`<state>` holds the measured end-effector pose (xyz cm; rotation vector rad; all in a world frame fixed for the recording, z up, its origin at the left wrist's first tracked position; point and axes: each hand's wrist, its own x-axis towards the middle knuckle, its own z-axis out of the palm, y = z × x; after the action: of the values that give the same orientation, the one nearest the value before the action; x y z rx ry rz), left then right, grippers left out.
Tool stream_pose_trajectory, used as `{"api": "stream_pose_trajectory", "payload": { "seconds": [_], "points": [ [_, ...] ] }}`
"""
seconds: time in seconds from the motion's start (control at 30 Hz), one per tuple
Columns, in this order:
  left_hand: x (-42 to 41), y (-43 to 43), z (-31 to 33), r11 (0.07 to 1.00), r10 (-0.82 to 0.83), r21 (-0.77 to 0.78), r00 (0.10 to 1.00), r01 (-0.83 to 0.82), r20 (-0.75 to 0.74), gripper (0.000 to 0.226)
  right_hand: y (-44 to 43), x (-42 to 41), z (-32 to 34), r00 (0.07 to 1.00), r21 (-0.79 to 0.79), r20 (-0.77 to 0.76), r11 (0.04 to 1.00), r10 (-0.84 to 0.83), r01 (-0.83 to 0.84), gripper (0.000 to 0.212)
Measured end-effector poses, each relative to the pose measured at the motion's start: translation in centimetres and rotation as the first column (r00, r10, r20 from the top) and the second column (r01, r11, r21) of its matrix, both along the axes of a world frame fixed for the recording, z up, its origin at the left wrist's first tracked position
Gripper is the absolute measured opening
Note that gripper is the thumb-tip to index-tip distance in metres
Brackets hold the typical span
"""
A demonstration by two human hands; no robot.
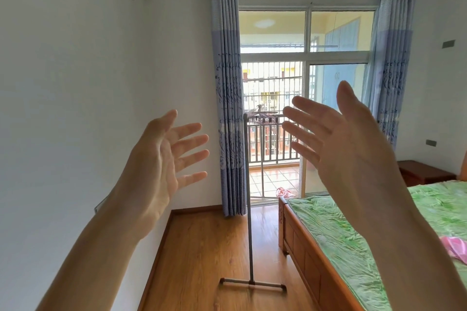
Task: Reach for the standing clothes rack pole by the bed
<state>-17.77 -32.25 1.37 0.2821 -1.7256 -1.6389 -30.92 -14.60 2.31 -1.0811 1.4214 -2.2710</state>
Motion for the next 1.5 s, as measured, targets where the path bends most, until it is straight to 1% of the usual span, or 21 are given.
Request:
{"api": "stream_pose_trajectory", "payload": {
  "seconds": [0.2, 0.33, 0.4, 0.5, 0.7, 0.83, 0.9, 1.13, 1.23, 1.33, 1.5],
  "points": [
    [-6.1, 0.4, 0.7, 1.000, -0.013, -0.017, 1.000, 0.013, -0.002, 0.071, 0.3, -6.1, -0.1, 1.000, -0.019, 0.004, 1.000, 0.000, 0.000, 0.078],
    [-9.8, 0.2, 0.5, 0.999, -0.029, -0.037, 1.000, 0.030, 0.009, 0.067, 0.2, -9.9, -0.7, 0.999, -0.021, -0.033, 0.999, 0.027, -0.028, 0.073],
    [-11.4, -0.2, 0.0, 0.999, -0.031, -0.029, 0.999, 0.031, 0.006, 0.067, -0.1, -11.6, -1.1, 0.998, -0.004, -0.043, 0.999, 0.043, -0.043, 0.074],
    [-13.8, -1.2, -0.6, 1.000, -0.023, -0.013, 1.000, 0.023, 0.006, 0.064, -0.9, -14.1, -1.5, 0.999, 0.011, -0.016, 0.999, 0.044, -0.043, 0.078],
    [-19.1, -4.9, -1.4, 1.000, -0.015, 0.024, 1.000, 0.014, 0.025, 0.068, -4.7, -19.3, -2.5, 0.999, 0.029, 0.008, 0.999, 0.042, -0.042, 0.078],
    [-22.6, -9.1, -2.0, 0.998, -0.033, 0.045, 0.999, 0.032, 0.028, 0.071, -9.4, -22.9, -3.0, 0.999, 0.029, 0.009, 0.999, 0.031, -0.032, 0.061],
    [-24.3, -12.0, -2.3, 0.998, -0.040, 0.048, 0.999, 0.039, 0.020, 0.073, -12.2, -24.6, -3.2, 1.000, 0.026, 0.008, 0.999, 0.026, -0.026, 0.058],
    [-30.5, -22.9, -1.3, 0.997, -0.058, 0.043, 0.998, 0.057, 0.017, 0.072, -22.7, -30.0, -2.0, 0.999, 0.037, 0.046, 0.999, 0.009, -0.011, 0.061],
    [-33.1, -27.2, -1.1, 0.996, -0.078, 0.038, 0.997, 0.077, 0.020, 0.070, -26.8, -31.9, -1.5, 0.998, 0.060, 0.070, 0.998, 0.002, -0.006, 0.074],
    [-35.8, -30.5, -1.4, 0.994, -0.105, 0.046, 0.994, 0.104, 0.017, 0.070, -30.0, -33.8, -1.4, 0.997, 0.072, 0.080, 0.997, -0.004, -0.002, 0.079],
    [-41.1, -35.6, -2.1, 0.987, -0.144, 0.082, 0.989, 0.142, 0.024, 0.071, -34.8, -38.8, -1.4, 0.995, 0.076, 0.089, 0.997, -0.039, 0.032, 0.071]
  ]
}}
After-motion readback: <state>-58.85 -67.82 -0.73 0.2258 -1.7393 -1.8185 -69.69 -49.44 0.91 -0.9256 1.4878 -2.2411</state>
